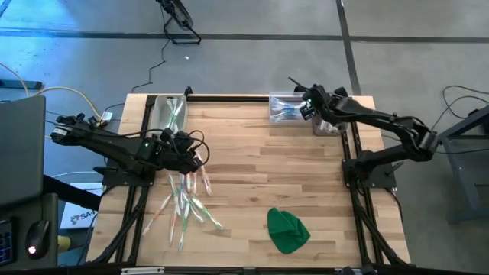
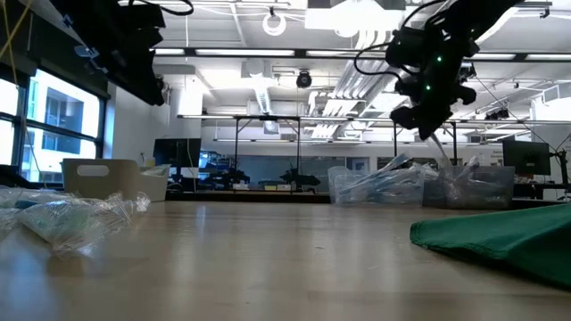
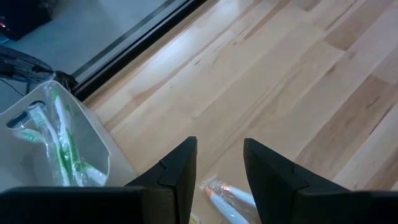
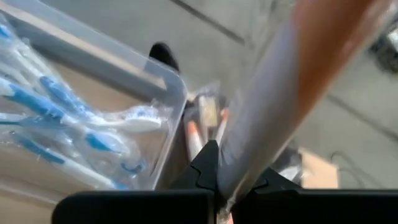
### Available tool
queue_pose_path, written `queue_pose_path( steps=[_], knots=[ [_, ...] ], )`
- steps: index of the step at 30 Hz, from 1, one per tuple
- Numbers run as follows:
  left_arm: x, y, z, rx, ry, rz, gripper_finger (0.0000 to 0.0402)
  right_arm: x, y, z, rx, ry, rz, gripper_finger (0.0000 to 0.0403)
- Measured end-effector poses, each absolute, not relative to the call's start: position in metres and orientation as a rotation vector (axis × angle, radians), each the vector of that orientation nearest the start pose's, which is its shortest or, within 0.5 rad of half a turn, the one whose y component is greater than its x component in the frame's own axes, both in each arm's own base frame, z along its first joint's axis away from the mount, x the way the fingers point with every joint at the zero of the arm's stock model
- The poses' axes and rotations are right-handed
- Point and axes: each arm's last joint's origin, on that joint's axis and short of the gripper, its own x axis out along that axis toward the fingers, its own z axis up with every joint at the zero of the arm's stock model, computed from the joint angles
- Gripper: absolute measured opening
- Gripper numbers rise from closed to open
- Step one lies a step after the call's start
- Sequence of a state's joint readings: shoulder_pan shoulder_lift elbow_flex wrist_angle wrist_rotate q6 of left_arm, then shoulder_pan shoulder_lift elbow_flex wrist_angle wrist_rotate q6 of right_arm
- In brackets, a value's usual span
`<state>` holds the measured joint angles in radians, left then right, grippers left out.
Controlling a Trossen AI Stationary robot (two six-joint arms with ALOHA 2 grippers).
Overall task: Pick & Place Toothbrushes
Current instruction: Put the orange toothbrush into the black bin
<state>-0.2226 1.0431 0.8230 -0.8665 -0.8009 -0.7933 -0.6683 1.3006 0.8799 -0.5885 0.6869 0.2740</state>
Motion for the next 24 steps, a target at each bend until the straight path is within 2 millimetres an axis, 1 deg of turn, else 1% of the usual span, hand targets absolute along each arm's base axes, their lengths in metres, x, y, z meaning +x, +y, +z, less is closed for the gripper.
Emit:
queue_pose_path(
  steps=[9,15,20,24],
  knots=[
    [0.18,-0.019,0.259,-0.165,0.666,0.852,0.0129,0.175,-0.171,0.227,0.473,0.91,-1.28,0.0005],
    [0.18,-0.019,0.259,-0.166,0.665,0.853,0.0129,0.172,-0.175,0.206,0.597,1.052,-1.274,0.0005],
    [0.18,-0.019,0.259,-0.165,0.664,0.854,0.0129,0.174,-0.181,0.19,0.629,1.133,-1.265,0.0006],
    [0.18,-0.019,0.259,-0.165,0.664,0.854,0.0129,0.174,-0.183,0.187,0.584,1.147,-1.311,0.0023]
  ],
)
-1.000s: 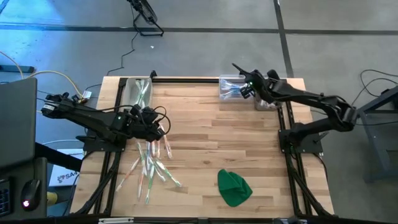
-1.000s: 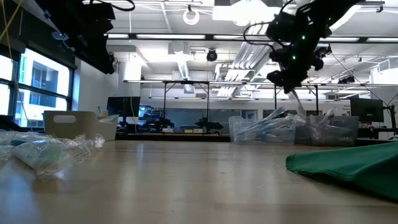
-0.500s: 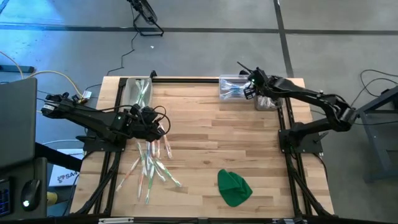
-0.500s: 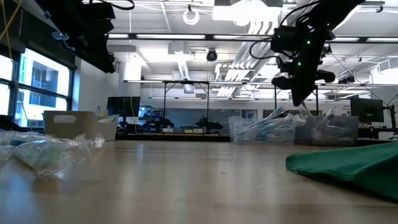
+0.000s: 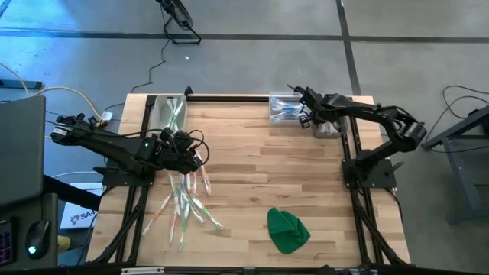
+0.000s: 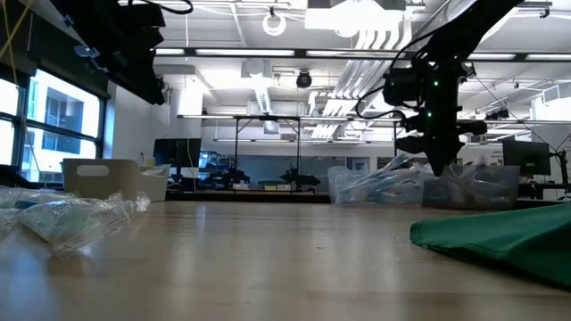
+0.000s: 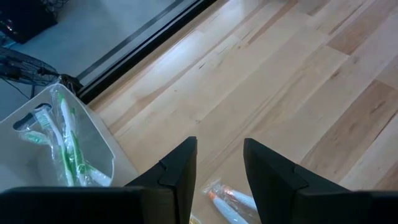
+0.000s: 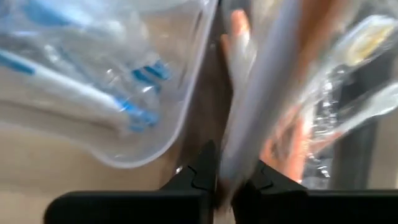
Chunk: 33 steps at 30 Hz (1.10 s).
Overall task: Pick & Place Toothbrushes
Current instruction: Put the orange toothbrush into the black bin
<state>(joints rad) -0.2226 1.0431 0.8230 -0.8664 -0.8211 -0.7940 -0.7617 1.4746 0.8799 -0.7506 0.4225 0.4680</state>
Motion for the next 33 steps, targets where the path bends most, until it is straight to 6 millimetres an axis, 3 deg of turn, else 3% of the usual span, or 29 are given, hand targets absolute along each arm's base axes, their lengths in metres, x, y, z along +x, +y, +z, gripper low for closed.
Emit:
queue_pose_path(
  steps=[12,16,25,33],
  knots=[
    [0.18,-0.019,0.259,-0.18,0.656,0.859,0.0129,0.173,-0.185,0.189,0.453,1.162,-1.373,0.0139],
    [0.18,-0.019,0.259,-0.18,0.656,0.859,0.0129,0.17,-0.184,0.199,0.422,1.118,-1.408,0.0162],
    [0.18,-0.019,0.259,-0.18,0.656,0.859,0.0129,0.16,-0.161,0.246,0.411,0.888,-1.316,0.0119],
    [0.18,-0.019,0.259,-0.179,0.658,0.859,0.0129,0.167,-0.144,0.281,0.38,0.634,-0.988,0.008]
  ],
)
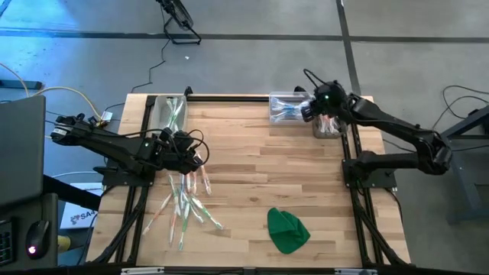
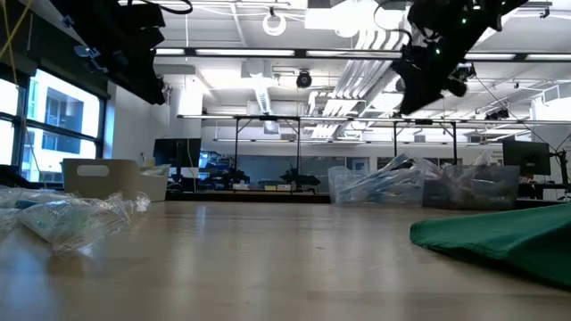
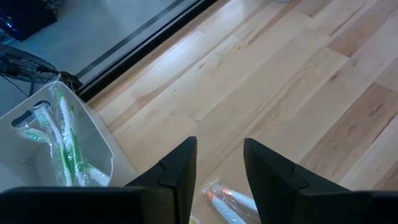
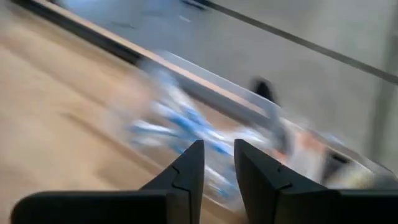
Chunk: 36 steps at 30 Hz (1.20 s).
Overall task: Pick & Place Toothbrushes
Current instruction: Put the orange toothbrush into the black bin
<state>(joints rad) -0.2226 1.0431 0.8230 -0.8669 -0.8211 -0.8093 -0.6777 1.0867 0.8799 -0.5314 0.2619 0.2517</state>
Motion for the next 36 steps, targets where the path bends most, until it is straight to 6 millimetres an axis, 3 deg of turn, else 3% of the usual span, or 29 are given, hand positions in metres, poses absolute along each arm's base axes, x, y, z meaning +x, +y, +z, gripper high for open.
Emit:
queue_pose_path(
  steps=[9,16,22,26,31,36],
  knots=[
    [0.18,-0.019,0.259,-0.179,0.658,0.859,0.0129,0.201,-0.138,0.288,0.3,0.496,-0.584,0.0075],
    [0.182,-0.02,0.258,-0.191,0.665,0.853,0.0129,0.245,-0.133,0.264,0.331,0.482,-0.481,0.0071],
    [0.189,-0.023,0.257,-0.263,0.663,0.789,0.0129,0.298,-0.093,0.246,0.226,0.412,-0.14,0.007],
    [0.197,-0.025,0.257,-0.289,0.641,0.759,0.0129,0.323,-0.061,0.238,0.148,0.332,0.014,0.007],
    [0.21,-0.028,0.262,-0.24,0.571,0.684,0.0129,0.331,-0.038,0.241,0.063,0.275,0.035,0.007],
    [0.216,-0.03,0.267,-0.231,0.54,0.616,0.0129,0.323,-0.03,0.245,0.066,0.33,-0.021,0.007]
  ],
)
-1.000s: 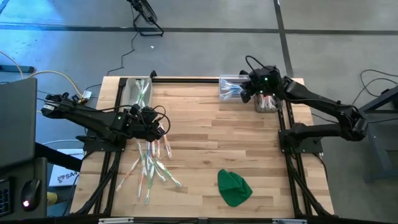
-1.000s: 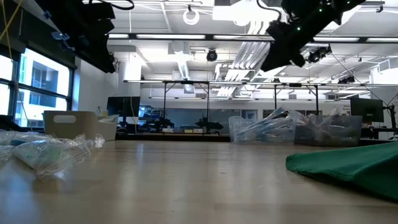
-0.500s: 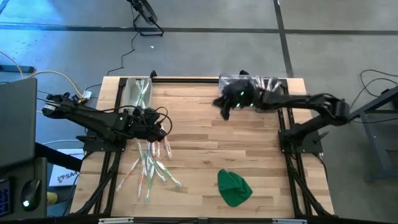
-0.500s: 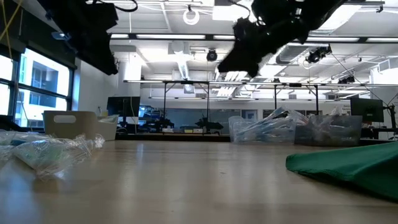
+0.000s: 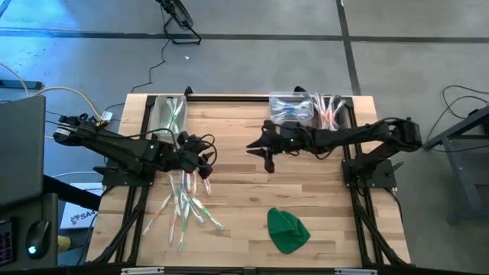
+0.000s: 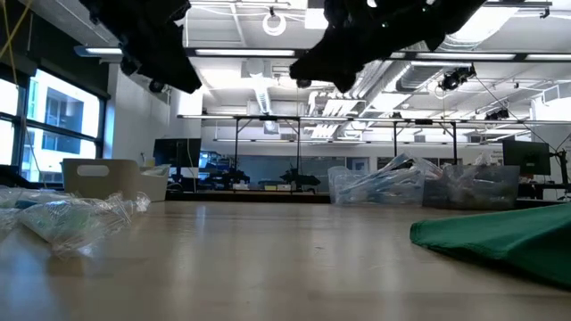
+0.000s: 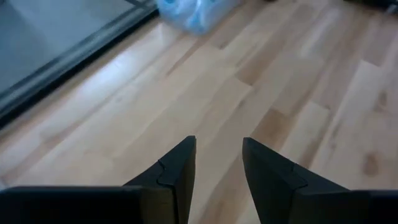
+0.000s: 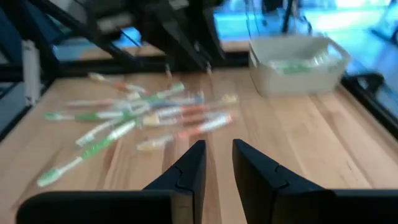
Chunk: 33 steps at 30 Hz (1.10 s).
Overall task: Pick & Place Toothbrushes
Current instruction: Put the orange toothbrush into the black bin
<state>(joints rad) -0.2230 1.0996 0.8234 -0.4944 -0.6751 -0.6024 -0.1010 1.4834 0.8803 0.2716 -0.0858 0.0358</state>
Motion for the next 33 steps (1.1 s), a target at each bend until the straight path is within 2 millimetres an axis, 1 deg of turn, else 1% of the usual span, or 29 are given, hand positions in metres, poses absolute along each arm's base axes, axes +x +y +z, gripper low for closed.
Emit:
queue_pose_path(
  steps=[2,5,10,15,21,27,29,33],
  knots=[
    [0.215,-0.031,0.266,-0.26,0.549,0.599,0.0129,0.318,-0.028,0.246,0.076,0.376,-0.039,0.007],
    [0.214,-0.037,0.264,-0.354,0.556,0.583,0.0129,0.314,-0.023,0.244,0.053,0.43,-0.06,0.007],
    [0.214,-0.052,0.257,-0.546,0.547,0.605,0.0129,0.312,-0.022,0.241,0.027,0.467,-0.139,0.007],
    [0.22,-0.064,0.24,-0.634,0.584,0.656,0.012,0.311,-0.023,0.24,0.02,0.48,-0.167,0.007],
    [0.23,-0.069,0.218,-0.817,0.654,0.752,0.0084,0.31,-0.03,0.24,0.009,0.483,-0.222,0.007],
    [0.236,-0.075,0.197,-0.923,0.78,0.795,0.004,0.309,-0.036,0.24,0.014,0.48,-0.274,0.007],
    [0.239,-0.077,0.192,-0.957,0.79,0.815,0.0026,0.309,-0.036,0.24,0.008,0.481,-0.273,0.007],
    [0.24,-0.077,0.183,-0.969,0.815,0.873,0.0003,0.309,-0.036,0.24,-0.012,0.484,-0.266,0.007]
  ],
)
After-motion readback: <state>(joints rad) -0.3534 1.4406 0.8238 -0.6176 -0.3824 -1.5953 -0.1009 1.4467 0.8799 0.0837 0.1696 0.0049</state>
